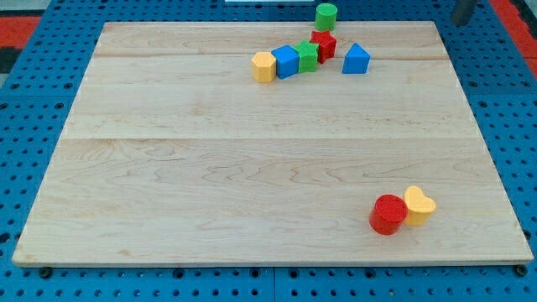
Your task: Push the group of blocks to the left center of the board
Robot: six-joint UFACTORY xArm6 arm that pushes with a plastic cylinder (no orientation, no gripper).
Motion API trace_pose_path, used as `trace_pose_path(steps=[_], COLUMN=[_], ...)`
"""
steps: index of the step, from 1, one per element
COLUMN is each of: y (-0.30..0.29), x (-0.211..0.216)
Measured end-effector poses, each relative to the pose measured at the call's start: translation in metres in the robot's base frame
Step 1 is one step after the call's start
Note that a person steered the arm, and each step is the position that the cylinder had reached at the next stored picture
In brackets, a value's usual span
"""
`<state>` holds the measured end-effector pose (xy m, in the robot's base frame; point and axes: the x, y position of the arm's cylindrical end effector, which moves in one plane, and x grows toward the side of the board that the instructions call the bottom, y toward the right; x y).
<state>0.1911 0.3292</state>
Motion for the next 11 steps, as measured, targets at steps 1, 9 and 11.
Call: trace_pose_path(steps=[1,9,11], y=[-0.107,-0.234,-0.297], x=[0.001,0.070,0.102])
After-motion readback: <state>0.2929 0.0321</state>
